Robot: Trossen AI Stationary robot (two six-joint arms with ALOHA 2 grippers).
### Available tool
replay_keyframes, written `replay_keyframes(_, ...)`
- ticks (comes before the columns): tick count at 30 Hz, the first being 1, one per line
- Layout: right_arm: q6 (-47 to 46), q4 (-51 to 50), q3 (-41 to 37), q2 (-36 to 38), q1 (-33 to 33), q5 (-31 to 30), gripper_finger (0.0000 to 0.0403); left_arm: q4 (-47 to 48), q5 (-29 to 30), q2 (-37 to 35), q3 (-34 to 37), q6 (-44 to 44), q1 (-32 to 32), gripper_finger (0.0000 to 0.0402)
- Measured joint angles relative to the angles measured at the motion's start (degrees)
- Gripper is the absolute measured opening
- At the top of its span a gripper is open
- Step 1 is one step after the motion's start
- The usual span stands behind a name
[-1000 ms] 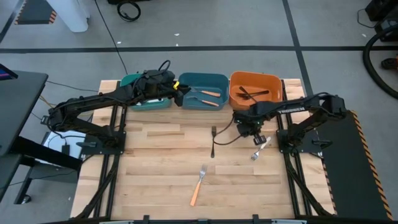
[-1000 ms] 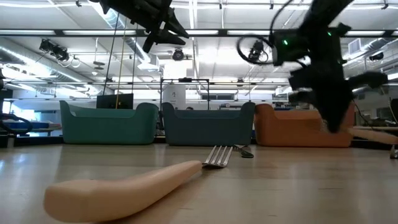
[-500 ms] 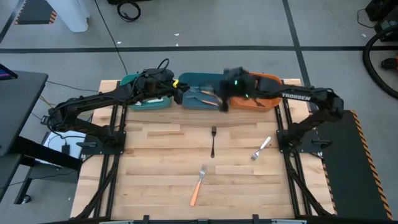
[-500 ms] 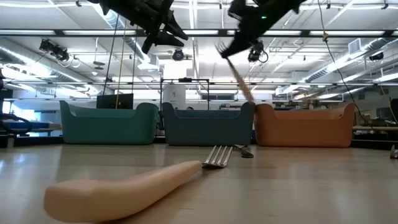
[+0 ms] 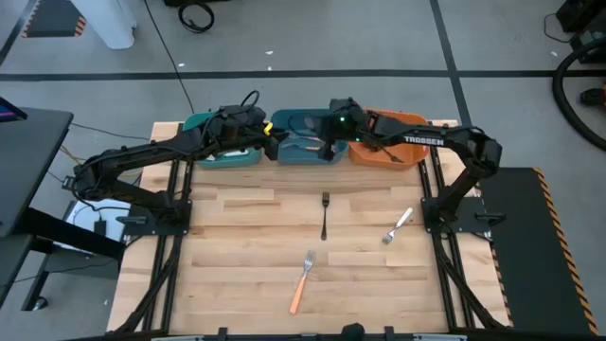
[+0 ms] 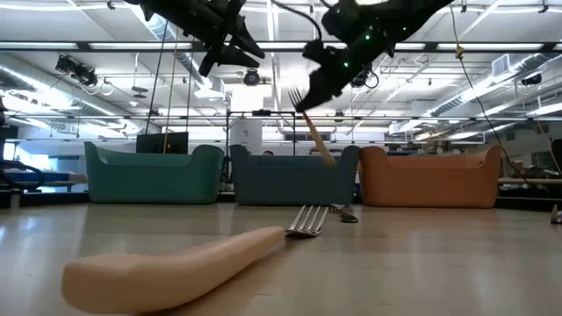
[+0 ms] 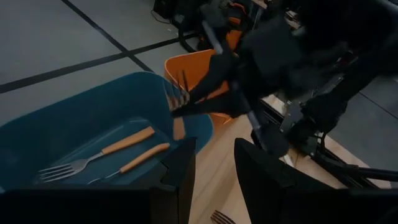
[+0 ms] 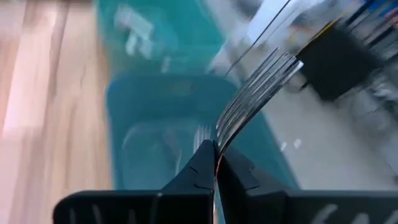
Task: Sort silverware by color (type)
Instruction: Put the top orange fork into the blue bin, then put the white fork into the light green bin
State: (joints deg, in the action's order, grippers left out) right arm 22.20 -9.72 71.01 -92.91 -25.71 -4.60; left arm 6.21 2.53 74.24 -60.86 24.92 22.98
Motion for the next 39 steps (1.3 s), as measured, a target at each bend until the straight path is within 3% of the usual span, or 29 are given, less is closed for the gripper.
replay_keyframes(12, 1.92, -2.34, 0.04, -3.54, 0.41, -2.42, 0.0078, 0.58, 0.01, 0.0, 0.0, -0.1, 0.05, 0.0119)
replay_keyframes(17, 1.96, -1.58, 0.04, -1.51, 1.21, -9.68, 0.0104, 1.37, 0.01, 0.0, 0.0, -0.12, 0.04, 0.0119)
replay_keyframes(26, -1.5, 3.09, 0.04, -0.19, 0.85, -11.04, 0.0109, 2.69, 0.01, 0.0, 0.0, -2.07, 0.07, 0.0119)
replay_keyframes(30, -5.55, 2.38, 0.04, 0.51, 1.43, -15.77, 0.0109, 2.71, 0.01, 0.0, 0.0, -2.09, 0.07, 0.0119)
replay_keyframes(39, -7.77, -5.8, 0.04, 10.75, 8.79, -18.78, 0.011, 4.02, -0.01, 0.0, 0.0, -2.22, 0.07, 0.0119)
